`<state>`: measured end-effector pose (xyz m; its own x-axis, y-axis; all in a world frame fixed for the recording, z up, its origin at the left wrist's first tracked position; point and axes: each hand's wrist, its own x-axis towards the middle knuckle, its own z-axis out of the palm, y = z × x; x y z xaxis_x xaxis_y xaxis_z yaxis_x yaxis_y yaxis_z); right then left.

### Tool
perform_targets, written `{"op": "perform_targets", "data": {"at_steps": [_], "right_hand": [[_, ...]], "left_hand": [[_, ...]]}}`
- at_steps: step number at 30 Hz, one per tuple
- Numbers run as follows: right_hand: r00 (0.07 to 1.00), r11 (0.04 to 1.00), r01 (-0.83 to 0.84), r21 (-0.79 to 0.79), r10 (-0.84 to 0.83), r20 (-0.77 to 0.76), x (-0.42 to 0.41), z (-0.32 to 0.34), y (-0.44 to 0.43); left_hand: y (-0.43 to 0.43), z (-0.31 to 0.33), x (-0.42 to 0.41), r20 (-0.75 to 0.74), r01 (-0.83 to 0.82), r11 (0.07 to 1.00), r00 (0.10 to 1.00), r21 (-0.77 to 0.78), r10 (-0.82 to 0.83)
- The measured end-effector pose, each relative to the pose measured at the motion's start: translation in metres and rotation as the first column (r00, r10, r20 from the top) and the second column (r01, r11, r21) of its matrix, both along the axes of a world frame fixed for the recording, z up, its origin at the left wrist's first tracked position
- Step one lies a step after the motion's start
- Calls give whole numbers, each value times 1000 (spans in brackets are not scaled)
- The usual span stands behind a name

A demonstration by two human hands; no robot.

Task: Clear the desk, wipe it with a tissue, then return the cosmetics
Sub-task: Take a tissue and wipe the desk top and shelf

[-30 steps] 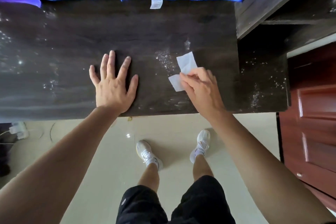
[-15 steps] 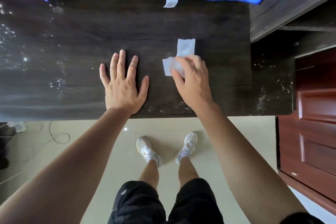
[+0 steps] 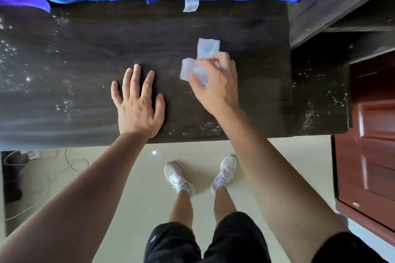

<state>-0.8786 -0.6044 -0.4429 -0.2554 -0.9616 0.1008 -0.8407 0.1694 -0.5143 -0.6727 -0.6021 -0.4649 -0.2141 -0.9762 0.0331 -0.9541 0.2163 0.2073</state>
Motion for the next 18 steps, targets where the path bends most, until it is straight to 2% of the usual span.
{"op": "perform_targets", "data": {"at_steps": [3, 5, 6, 8, 10, 13, 15, 18], "right_hand": [[970, 973, -229, -17, 230, 83, 14, 0, 39], [963, 964, -262, -37, 264, 61, -9, 1, 46], [973, 972, -227, -60, 229, 33, -25, 1, 40], [997, 995, -61, -73, 57, -57, -55, -3, 8], [983, 995, 99, -11, -99, -153, -73, -4, -39], [972, 989, 143, 26, -135, -190, -56, -4, -91], [983, 999, 33, 35, -26, -180, -23, -3, -98], [975, 978, -207, 25, 208, -71, 16, -3, -61]], "left_hand": [[1, 1, 0, 3, 0, 1000, 1000, -6, 0], [1, 2, -1, 6, 0, 1000, 1000, -7, 0], [1, 2, -1, 10, -2, 1000, 1000, -9, 2], [0, 1, -2, 12, -4, 1000, 1000, -12, 4], [0, 1, -1, 12, -5, 1000, 1000, -13, 5], [0, 0, -2, 6, -7, 1000, 1000, -27, 7], [0, 1, -2, 4, -8, 999, 1000, -31, 8], [0, 2, -2, 8, -8, 1000, 1000, -27, 8]]}}
